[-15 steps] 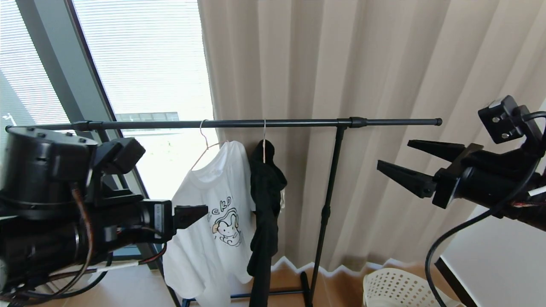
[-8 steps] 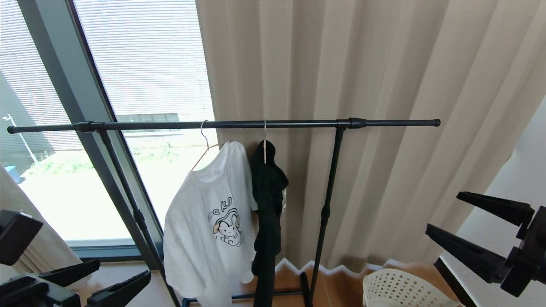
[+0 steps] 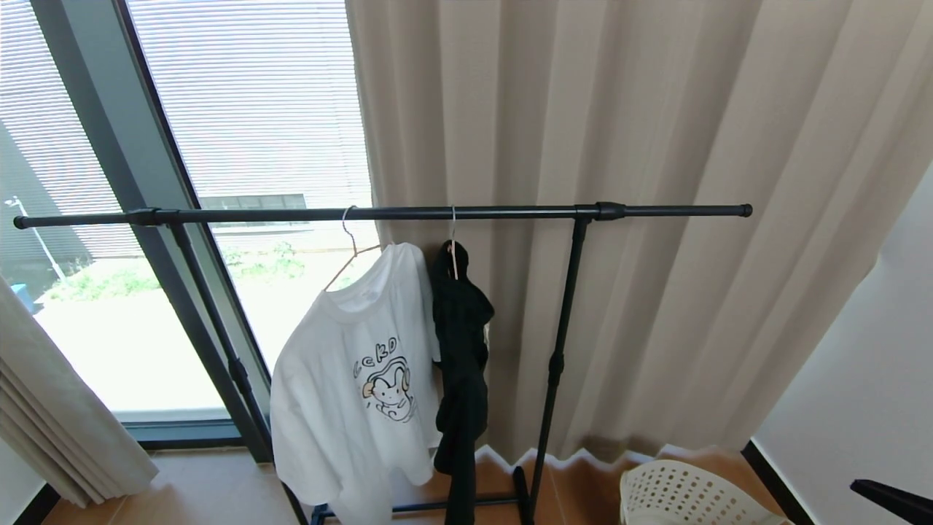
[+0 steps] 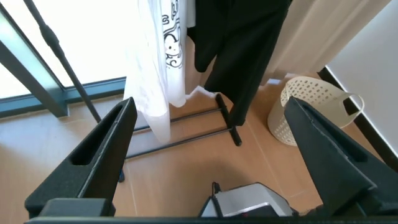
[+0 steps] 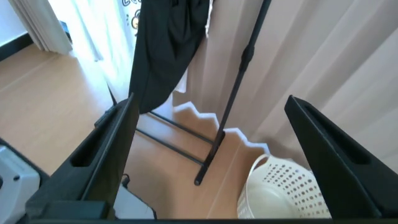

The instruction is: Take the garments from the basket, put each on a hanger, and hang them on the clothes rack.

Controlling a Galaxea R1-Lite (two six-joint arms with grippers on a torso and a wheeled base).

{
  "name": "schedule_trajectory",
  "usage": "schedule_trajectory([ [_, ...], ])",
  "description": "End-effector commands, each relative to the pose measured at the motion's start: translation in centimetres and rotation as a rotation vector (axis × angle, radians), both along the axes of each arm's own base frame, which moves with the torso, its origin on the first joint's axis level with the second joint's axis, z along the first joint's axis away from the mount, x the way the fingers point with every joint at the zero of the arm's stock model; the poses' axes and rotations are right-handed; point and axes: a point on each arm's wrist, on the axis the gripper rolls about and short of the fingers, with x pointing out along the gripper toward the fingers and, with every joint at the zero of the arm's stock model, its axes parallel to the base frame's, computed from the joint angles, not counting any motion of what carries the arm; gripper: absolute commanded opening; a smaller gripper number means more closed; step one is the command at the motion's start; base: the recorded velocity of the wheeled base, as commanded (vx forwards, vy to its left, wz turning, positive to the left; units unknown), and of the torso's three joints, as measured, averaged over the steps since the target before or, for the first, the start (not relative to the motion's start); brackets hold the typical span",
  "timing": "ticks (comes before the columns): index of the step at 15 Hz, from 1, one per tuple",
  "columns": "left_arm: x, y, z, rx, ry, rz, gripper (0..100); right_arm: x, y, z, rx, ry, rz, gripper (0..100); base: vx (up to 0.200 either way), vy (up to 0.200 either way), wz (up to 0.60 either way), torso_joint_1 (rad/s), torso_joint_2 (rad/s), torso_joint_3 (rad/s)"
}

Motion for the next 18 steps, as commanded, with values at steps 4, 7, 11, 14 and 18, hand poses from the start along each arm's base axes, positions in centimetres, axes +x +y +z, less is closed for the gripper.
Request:
schedule_trajectory([
  [4, -1.7, 0.8, -2.8, -0.012, -0.058, 0.008, 100, -4.9, -1.9, -2.8, 0.011, -0.122, -0.072, 100, 0.0, 0.0, 0.0, 0.0, 0.0, 0.0],
  [7, -1.9, 1.0, -2.8, -0.002, -0.085, 0.048, 100, -5.2, -2.0, -2.9, 0.014, -0.167, -0.215, 100, 0.0, 0.0, 0.0, 0.0, 0.0, 0.0],
  [11, -2.7, 1.2, -2.8, 0.086, -0.187, 0.185, 100, -5.3, -1.8, -2.9, 0.018, -0.179, -0.329, 100, 0.0, 0.0, 0.0, 0.0, 0.0, 0.0],
  [14, -3.4, 1.2, -2.8, 0.102, -0.271, 0.292, 100, -5.3, -1.7, -2.9, 0.015, -0.187, -0.394, 100, 0.0, 0.0, 0.0, 0.0, 0.0, 0.0],
  [18, -3.6, 1.4, -2.4, 0.105, -0.354, 0.376, 100, -6.0, -1.6, -3.1, 0.025, -0.28, -0.458, 100, 0.0, 0.0, 0.0, 0.0, 0.0, 0.0],
])
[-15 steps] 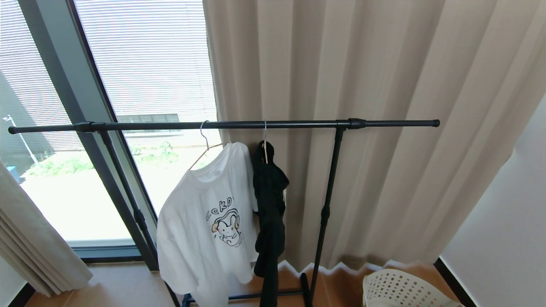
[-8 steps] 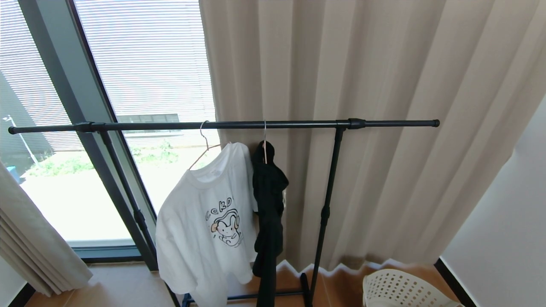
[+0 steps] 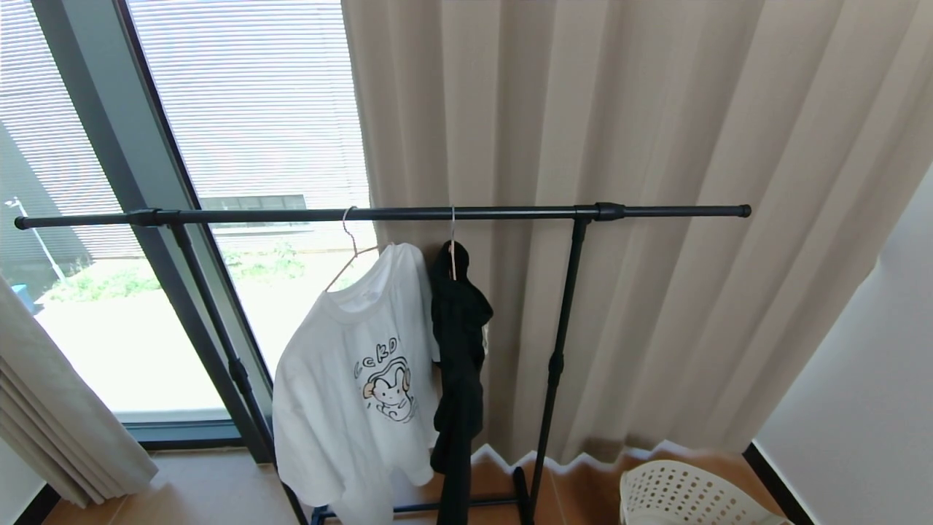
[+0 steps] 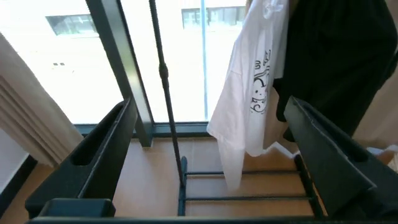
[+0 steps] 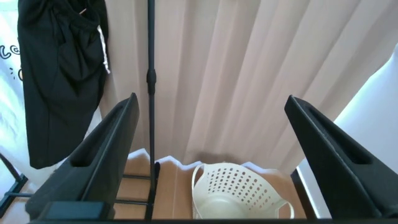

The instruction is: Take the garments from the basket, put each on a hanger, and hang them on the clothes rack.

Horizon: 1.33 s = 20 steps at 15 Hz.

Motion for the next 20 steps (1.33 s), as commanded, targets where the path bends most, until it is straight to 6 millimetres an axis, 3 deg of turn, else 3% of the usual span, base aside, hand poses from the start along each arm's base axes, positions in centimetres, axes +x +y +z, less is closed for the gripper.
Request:
schedule_trajectory([
  [1, -0.12, -0.01, 0.11, -0.006, -0.033, -0.002, 100, -0.21, 0.03, -0.06, -0.001, -0.028, -0.011, 100, 0.0, 0.0, 0.0, 0.0, 0.0, 0.0],
  [3, -0.11, -0.14, 0.03, 0.015, -0.023, -0.064, 100, -0.21, 0.02, -0.06, -0.001, -0.028, -0.012, 100, 0.0, 0.0, 0.0, 0.0, 0.0, 0.0],
  [7, -0.37, -0.43, -0.14, 0.079, -0.016, 0.106, 100, -0.2, 0.02, -0.1, 0.002, -0.026, -0.012, 100, 0.0, 0.0, 0.0, 0.0, 0.0, 0.0],
  [8, -0.41, -0.44, -0.11, 0.056, -0.031, 0.091, 100, -0.2, 0.02, -0.1, 0.002, -0.026, -0.012, 100, 0.0, 0.0, 0.0, 0.0, 0.0, 0.0],
  [9, -0.76, -0.54, -0.05, 0.009, -0.1, -0.075, 100, -0.2, 0.03, -0.09, 0.005, -0.027, -0.008, 100, 0.0, 0.0, 0.0, 0.0, 0.0, 0.0],
  [11, -0.88, -0.88, -0.55, -0.045, -0.075, -0.176, 100, -0.21, 0.07, -0.06, 0.015, -0.027, 0.01, 100, 0.0, 0.0, 0.0, 0.0, 0.0, 0.0],
  [20, -0.9, -0.91, -0.55, -0.06, -0.079, -0.188, 100, -0.22, 0.19, -0.06, 0.047, -0.024, 0.063, 100, 0.0, 0.0, 0.0, 0.0, 0.0, 0.0],
])
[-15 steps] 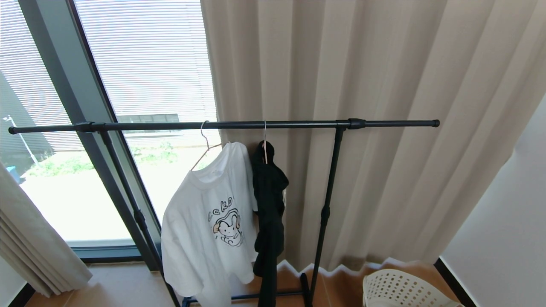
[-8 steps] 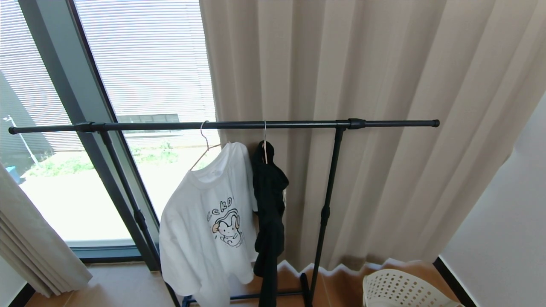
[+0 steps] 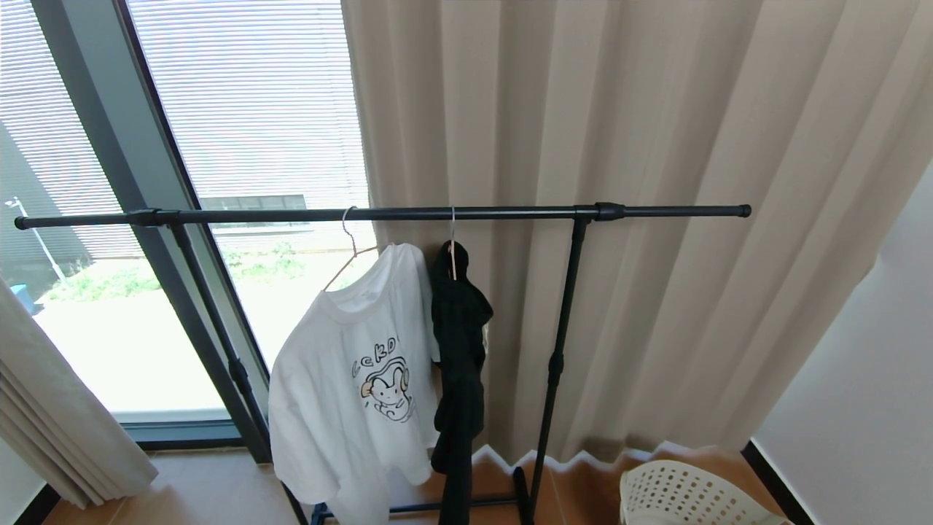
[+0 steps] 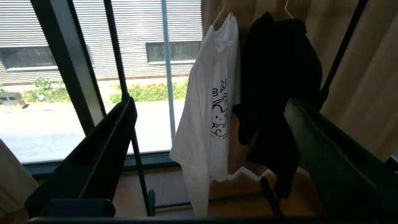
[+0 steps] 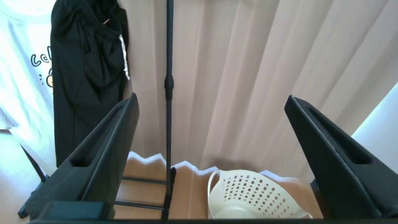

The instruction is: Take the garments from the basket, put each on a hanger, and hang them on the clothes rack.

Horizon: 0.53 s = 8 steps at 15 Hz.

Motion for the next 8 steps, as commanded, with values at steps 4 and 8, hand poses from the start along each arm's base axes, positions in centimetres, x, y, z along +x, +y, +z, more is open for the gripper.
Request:
schedule_trajectory([
  [4, 0.01, 0.0, 0.01, 0.0, 0.0, 0.001, 100, 0.01, 0.01, 0.03, -0.014, -0.002, 0.004, 100, 0.0, 0.0, 0.0, 0.0, 0.0, 0.0],
  [8, 0.01, 0.0, 0.01, 0.0, 0.0, 0.001, 100, 0.01, 0.01, 0.03, -0.009, -0.001, 0.003, 100, 0.0, 0.0, 0.0, 0.0, 0.0, 0.0],
])
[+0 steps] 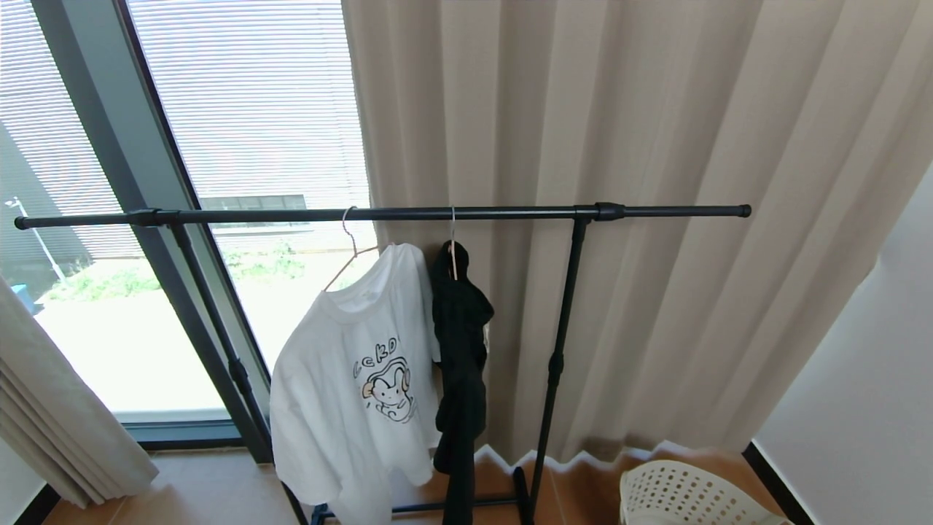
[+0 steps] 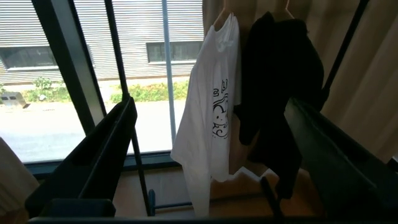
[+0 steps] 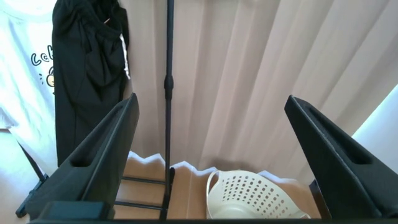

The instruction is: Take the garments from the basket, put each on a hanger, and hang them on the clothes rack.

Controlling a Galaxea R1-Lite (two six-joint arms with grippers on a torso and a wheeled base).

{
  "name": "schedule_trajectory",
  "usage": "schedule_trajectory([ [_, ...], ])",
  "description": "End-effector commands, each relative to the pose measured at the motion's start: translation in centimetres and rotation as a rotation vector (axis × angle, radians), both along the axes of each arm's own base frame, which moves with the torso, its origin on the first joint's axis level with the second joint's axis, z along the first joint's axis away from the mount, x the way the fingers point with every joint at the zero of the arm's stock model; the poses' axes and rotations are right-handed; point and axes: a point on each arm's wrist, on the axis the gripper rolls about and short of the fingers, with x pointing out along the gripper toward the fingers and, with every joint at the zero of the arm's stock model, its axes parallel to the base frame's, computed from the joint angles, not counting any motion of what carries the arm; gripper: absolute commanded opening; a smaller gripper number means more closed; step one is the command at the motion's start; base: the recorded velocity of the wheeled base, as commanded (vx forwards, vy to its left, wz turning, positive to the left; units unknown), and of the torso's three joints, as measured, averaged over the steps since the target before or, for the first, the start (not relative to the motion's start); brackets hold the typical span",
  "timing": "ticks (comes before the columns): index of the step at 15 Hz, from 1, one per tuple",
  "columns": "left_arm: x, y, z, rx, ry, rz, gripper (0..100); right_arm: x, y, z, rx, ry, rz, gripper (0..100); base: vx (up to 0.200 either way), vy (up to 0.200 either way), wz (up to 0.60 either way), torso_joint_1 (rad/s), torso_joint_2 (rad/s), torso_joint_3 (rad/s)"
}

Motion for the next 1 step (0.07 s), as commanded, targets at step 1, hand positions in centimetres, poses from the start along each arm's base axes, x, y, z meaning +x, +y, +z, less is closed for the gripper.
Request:
schedule_trajectory([
  [1, 0.01, 0.0, 0.01, 0.0, 0.001, 0.0, 100, 0.01, 0.0, 0.02, 0.0, 0.0, 0.001, 100, 0.0, 0.0, 0.0, 0.0, 0.0, 0.0],
])
